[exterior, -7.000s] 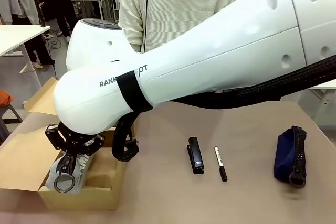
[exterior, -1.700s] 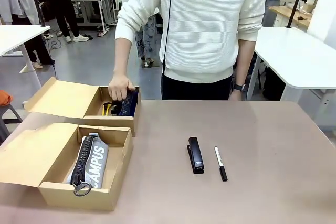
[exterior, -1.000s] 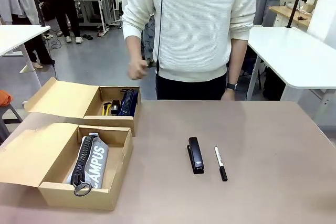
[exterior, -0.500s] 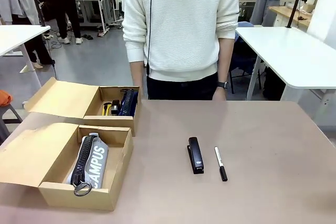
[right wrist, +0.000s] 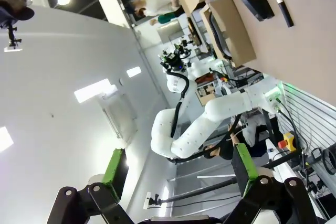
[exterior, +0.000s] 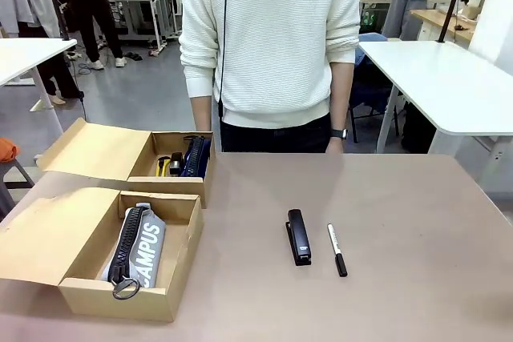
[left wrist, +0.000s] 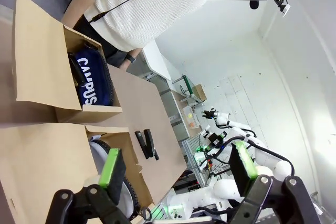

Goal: Place items inside the box.
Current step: Pick up a Pencil pouch or Stapler and place it inside the Mailer Box closest to the robot.

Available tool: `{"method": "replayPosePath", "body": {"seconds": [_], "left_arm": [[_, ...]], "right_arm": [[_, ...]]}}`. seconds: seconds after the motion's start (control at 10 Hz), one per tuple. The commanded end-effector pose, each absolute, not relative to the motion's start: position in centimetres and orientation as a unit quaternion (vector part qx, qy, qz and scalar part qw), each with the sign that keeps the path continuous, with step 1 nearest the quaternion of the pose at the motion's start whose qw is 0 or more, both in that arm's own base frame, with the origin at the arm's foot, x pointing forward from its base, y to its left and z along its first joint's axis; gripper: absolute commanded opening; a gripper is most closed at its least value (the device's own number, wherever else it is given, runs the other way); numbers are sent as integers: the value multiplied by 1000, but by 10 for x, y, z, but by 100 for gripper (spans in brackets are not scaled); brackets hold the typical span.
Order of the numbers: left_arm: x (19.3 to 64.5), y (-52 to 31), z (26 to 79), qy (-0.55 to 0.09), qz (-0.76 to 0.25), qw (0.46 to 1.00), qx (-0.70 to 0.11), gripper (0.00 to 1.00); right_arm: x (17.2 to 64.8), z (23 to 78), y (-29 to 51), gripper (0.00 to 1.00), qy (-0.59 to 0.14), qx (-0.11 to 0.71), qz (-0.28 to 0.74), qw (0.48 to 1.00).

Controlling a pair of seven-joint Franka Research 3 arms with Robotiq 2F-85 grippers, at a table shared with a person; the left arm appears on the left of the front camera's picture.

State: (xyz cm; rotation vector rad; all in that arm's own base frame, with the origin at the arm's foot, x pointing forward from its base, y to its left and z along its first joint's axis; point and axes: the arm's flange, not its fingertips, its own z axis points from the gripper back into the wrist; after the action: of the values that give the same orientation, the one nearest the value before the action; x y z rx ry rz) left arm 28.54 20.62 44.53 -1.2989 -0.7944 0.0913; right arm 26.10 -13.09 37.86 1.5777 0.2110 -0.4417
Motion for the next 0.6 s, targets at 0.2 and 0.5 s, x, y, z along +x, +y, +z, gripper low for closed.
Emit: {"method": "replayPosePath", "body": {"seconds": [0.2, 0.5], "left_arm": [[285, 204, 447, -371, 36, 715, -591, 100], [285, 204, 447, -371, 36, 715, -591, 100]], "right_arm": [[276, 395, -104, 100, 87, 665, -184, 718], [316, 448, 67, 100, 72, 429, -61, 899]]}}
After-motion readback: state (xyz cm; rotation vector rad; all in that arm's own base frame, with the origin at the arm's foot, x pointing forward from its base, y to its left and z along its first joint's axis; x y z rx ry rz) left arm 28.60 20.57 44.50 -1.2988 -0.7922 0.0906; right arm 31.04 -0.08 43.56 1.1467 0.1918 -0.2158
